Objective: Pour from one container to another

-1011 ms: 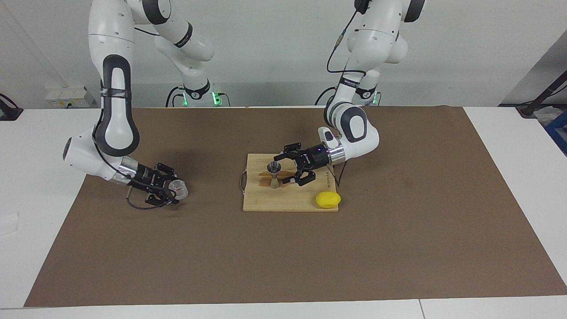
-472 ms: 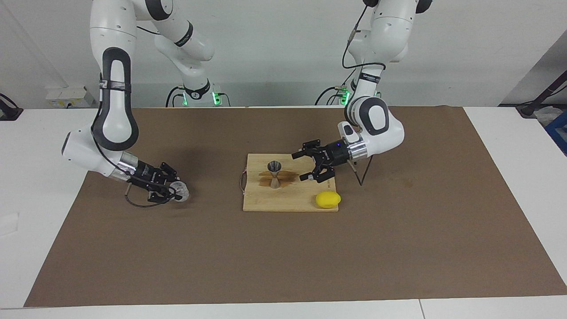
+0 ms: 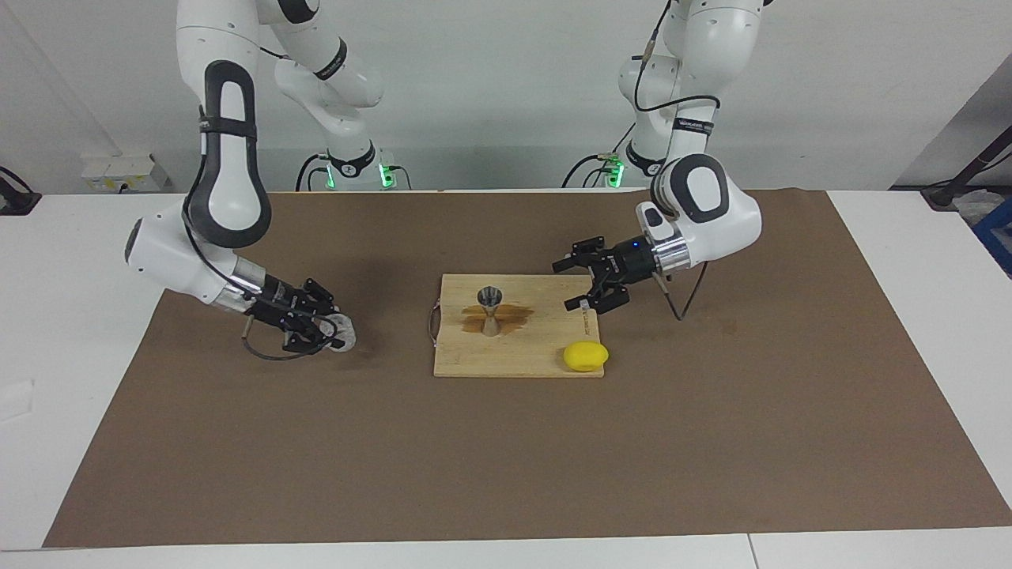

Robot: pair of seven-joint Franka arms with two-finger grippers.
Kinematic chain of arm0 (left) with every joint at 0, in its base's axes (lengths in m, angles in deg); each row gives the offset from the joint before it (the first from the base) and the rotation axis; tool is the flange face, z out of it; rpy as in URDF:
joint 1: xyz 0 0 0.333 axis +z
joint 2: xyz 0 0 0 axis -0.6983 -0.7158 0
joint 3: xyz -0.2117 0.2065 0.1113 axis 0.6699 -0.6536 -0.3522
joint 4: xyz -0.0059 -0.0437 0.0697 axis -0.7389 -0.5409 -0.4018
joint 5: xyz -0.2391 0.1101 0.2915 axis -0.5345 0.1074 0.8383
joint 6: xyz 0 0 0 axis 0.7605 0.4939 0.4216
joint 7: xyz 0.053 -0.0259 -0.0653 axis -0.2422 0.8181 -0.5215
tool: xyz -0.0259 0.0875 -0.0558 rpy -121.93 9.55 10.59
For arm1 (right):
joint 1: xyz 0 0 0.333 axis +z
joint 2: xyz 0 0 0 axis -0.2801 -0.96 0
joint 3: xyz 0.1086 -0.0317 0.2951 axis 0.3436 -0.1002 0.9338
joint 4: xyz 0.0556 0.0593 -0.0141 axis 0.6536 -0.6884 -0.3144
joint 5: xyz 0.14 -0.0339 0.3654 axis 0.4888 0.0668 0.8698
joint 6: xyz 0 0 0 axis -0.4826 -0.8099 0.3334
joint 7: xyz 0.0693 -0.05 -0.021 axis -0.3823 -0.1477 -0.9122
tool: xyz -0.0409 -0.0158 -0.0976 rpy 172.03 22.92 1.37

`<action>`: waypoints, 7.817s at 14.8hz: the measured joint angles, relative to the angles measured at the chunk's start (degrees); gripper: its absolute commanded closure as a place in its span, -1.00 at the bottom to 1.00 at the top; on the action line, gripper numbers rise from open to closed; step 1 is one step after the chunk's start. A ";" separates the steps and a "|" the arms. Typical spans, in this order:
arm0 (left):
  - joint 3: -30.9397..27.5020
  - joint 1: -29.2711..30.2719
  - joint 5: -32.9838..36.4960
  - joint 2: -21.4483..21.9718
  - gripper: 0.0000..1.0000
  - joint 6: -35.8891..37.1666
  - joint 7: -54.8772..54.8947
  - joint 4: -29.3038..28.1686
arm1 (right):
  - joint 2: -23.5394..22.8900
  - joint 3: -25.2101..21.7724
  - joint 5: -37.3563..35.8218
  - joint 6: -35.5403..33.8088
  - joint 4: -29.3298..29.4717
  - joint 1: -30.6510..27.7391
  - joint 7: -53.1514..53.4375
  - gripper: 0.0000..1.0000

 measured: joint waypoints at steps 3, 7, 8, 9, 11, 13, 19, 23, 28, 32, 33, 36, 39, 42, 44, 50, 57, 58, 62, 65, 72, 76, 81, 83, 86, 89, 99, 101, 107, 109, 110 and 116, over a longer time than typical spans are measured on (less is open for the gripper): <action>-0.19 6.20 11.72 1.79 -1.00 6.59 -4.95 0.51 | 0.21 0.07 -7.30 0.08 1.93 6.62 3.01 0.95; -0.32 11.17 24.68 2.71 -1.00 12.91 -10.95 4.35 | 0.19 0.15 -16.01 0.22 4.90 14.33 12.69 0.95; -0.32 12.01 27.41 2.74 -1.00 14.68 -12.34 5.77 | 0.13 0.15 -17.21 0.22 5.84 15.48 15.22 0.95; -0.34 12.81 30.40 2.77 -1.00 16.50 -13.71 7.35 | 0.02 0.15 -18.29 0.22 6.91 16.37 17.77 0.95; -0.36 13.93 35.67 2.83 -1.00 19.22 -16.24 10.09 | -0.44 0.15 -19.80 0.18 8.88 17.05 21.38 0.96; -0.37 14.70 40.56 3.07 -1.00 21.18 -20.10 12.55 | -1.20 0.12 -21.11 -0.18 10.82 17.38 23.49 0.98; 0.64 15.05 50.30 8.71 -1.00 22.53 -33.72 14.11 | -3.06 0.15 -27.10 -0.39 13.56 20.69 29.18 0.98; 1.70 13.45 53.76 12.48 -1.00 23.86 -53.99 14.03 | -3.72 0.13 -30.50 -1.04 14.68 21.71 29.85 0.98; 4.82 12.03 62.88 16.53 -1.00 24.08 -77.21 14.23 | -3.75 0.13 -37.29 -3.22 14.90 24.87 31.23 0.98; 5.71 12.03 65.85 17.87 -1.00 24.08 -93.94 14.74 | -3.75 0.16 -43.41 -4.46 15.22 26.68 31.84 0.98; 5.69 12.03 65.92 17.93 -1.00 24.08 -98.17 15.51 | -3.75 0.18 -44.69 -4.61 15.31 26.92 31.84 0.98; 5.00 12.20 66.24 18.12 -1.00 24.11 -105.19 20.18 | -3.75 0.24 -46.67 -4.69 15.88 27.71 31.85 0.98; 3.38 13.76 66.69 18.32 -1.00 23.45 -106.41 22.57 | -3.75 0.26 -48.59 -4.74 16.64 28.39 31.85 1.00; 2.99 15.68 67.15 18.16 -1.00 18.94 -106.45 22.57 | -3.75 0.27 -50.54 -4.74 16.84 29.03 31.99 1.00; 2.96 16.83 68.12 17.95 -1.00 15.81 -107.37 22.55 | -3.75 0.28 -52.01 -4.74 16.84 29.61 32.05 1.00; 2.93 18.36 68.74 17.90 -1.00 14.73 -114.11 22.54 | -3.82 0.31 -56.22 -4.74 16.83 31.52 32.37 1.00; 3.99 18.31 69.12 16.57 -1.00 18.14 -115.14 24.79 | -3.83 0.31 -59.27 -4.73 16.83 31.78 33.06 1.00; 4.13 18.31 69.15 15.33 -1.00 19.43 -115.18 26.75 | -3.83 0.31 -59.69 -4.73 16.83 31.87 33.26 1.00; 4.36 17.58 69.18 8.21 -1.00 23.53 -115.51 35.54 | -3.83 0.32 -60.66 -4.73 16.83 32.69 33.69 1.00; 4.32 16.41 69.21 3.57 -1.00 24.35 -117.21 39.88 | -3.83 0.31 -60.69 -4.73 16.83 32.72 34.29 1.00; 4.23 15.65 69.25 2.53 -1.00 23.96 -126.45 41.00 | -3.89 0.24 -58.83 -3.85 16.82 31.93 36.95 0.98; 4.07 15.17 69.25 2.64 -1.00 21.64 -127.50 40.00 | -4.16 0.22 -54.29 -3.65 16.81 30.09 36.95 0.99; 3.23 13.95 69.25 2.67 -1.00 21.36 -129.58 39.48 | -4.48 0.23 -47.58 -3.57 16.80 27.01 36.65 0.99; 3.06 13.82 69.25 2.76 -1.00 21.39 -129.73 39.13 | -4.63 0.22 -44.64 -3.57 16.53 25.16 35.52 0.99; 2.87 13.48 69.25 3.02 -1.00 21.39 -130.32 38.50 | -4.76 0.18 -38.47 -3.46 14.90 21.17 31.20 1.00; -0.04 9.94 69.25 3.13 -1.00 21.39 -132.29 38.30 | -4.62 0.12 -28.79 -0.74 10.80 15.36 22.69 1.00; -1.19 9.21 69.25 3.52 -1.00 21.39 -132.70 37.93 | -3.44 0.04 -9.72 0.50 -1.29 -4.15 -6.14 1.00; -1.17 9.10 69.25 3.57 -1.00 21.39 -132.70 37.87 | -3.48 0.05 -9.08 -0.77 -2.08 -7.29 -10.17 1.00; -1.14 9.05 69.25 3.66 -1.00 21.39 -132.70 37.74 | -4.29 0.06 -8.83 -2.51 -2.73 -13.18 -15.69 0.70; -1.14 9.05 69.25 3.67 -1.00 21.39 -132.70 37.71 | -4.53 0.07 -8.82 -2.51 -2.91 -14.02 -15.93 -0.37; -1.14 9.05 69.25 3.67 -1.00 21.39 -132.70 37.69 | -4.54 0.06 -8.82 -2.49 -3.05 -14.29 -15.93 -0.50; -1.14 9.05 69.25 3.71 -1.00 21.39 -132.70 37.63 | -3.46 0.04 -8.81 -2.39 -3.20 -14.87 -16.21 -0.98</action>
